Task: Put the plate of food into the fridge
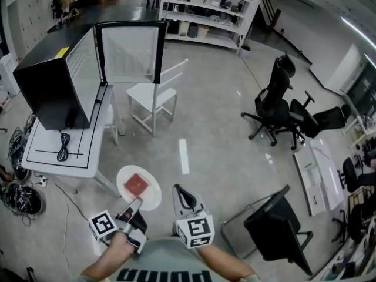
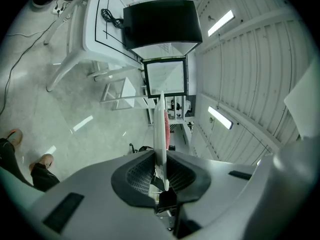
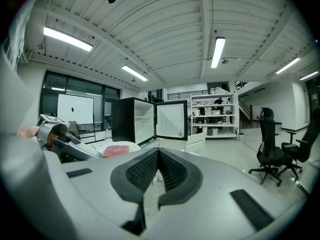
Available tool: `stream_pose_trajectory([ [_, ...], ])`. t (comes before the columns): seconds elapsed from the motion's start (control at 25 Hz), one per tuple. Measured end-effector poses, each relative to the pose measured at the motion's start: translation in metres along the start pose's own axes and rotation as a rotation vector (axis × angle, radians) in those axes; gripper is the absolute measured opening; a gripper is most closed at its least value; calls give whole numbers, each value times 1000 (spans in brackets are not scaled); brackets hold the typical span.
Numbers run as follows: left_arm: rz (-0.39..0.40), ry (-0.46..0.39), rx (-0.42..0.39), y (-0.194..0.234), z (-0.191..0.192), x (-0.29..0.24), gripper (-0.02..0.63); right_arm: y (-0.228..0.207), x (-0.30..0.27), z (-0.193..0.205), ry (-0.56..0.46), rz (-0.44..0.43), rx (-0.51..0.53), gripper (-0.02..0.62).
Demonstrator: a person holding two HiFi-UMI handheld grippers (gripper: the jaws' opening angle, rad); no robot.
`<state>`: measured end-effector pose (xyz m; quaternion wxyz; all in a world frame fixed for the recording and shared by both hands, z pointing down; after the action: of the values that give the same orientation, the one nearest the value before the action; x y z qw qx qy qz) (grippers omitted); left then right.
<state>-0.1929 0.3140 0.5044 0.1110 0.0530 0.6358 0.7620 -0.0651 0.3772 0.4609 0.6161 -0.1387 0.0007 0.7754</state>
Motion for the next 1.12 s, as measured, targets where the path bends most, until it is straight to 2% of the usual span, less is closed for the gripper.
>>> stream_pose_trajectory([
  [0.36,-37,-55,-1,-5,10,-43,48,-44,-25,-7,16,-76,-7,5],
  [0.8,-45,-134,8,-13,37,-104,48,-108,-36,-16,30,-154,24,5],
  [1.12,-56,-165,10,-15,52,-124,48,-138,-36,-20,29,-175,24,5],
])
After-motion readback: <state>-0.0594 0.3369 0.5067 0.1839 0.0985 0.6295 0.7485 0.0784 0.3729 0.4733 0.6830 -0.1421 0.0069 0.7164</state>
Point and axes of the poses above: the fingertips, and each gripper's own axes: x backward along the fingers, y to its left, z out of its underside, the point moved 2 cm from there along x, backward along the fingers, and after that the axes turned 10 degrees about -x, right-handed, at the moved point
